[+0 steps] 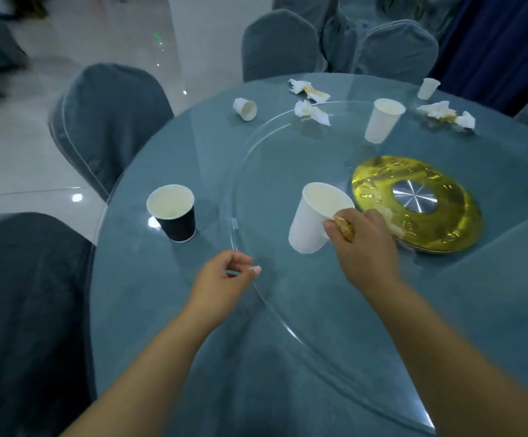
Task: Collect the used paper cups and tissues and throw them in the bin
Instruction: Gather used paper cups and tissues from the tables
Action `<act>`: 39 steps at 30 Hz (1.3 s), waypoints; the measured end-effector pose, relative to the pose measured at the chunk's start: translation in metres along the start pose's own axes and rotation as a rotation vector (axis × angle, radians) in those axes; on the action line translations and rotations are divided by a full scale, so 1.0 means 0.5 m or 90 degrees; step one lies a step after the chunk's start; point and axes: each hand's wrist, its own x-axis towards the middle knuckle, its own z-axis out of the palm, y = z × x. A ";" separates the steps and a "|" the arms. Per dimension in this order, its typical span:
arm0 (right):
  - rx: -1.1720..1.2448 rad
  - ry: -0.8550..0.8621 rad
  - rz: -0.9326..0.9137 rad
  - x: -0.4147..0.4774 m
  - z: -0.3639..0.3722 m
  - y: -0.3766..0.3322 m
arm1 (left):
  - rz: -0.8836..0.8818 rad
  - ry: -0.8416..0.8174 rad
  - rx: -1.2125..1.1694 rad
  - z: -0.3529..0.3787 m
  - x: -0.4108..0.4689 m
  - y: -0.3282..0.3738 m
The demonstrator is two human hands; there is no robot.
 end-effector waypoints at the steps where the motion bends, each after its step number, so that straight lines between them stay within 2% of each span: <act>1: 0.011 -0.001 -0.004 -0.004 0.015 -0.023 | 0.000 0.017 0.003 -0.028 0.003 -0.008; 11: 0.028 -0.024 -0.029 0.011 0.136 -0.173 | 0.019 0.261 0.070 -0.215 0.126 -0.044; 16: 0.030 -0.012 -0.042 0.030 0.159 -0.210 | -0.019 0.241 0.112 -0.233 0.218 -0.060; 20: 0.067 -0.006 -0.038 0.044 0.164 -0.229 | -0.019 0.192 0.057 -0.231 0.265 -0.085; 29: 0.119 0.025 -0.047 0.047 0.157 -0.253 | 0.105 0.118 0.029 -0.221 0.233 -0.065; 35: 0.134 0.004 -0.058 0.004 0.121 -0.275 | 0.200 0.044 0.105 -0.212 0.165 -0.031; 39: 0.156 -0.038 -0.066 -0.049 0.089 -0.280 | 0.215 0.046 0.167 -0.211 0.110 -0.018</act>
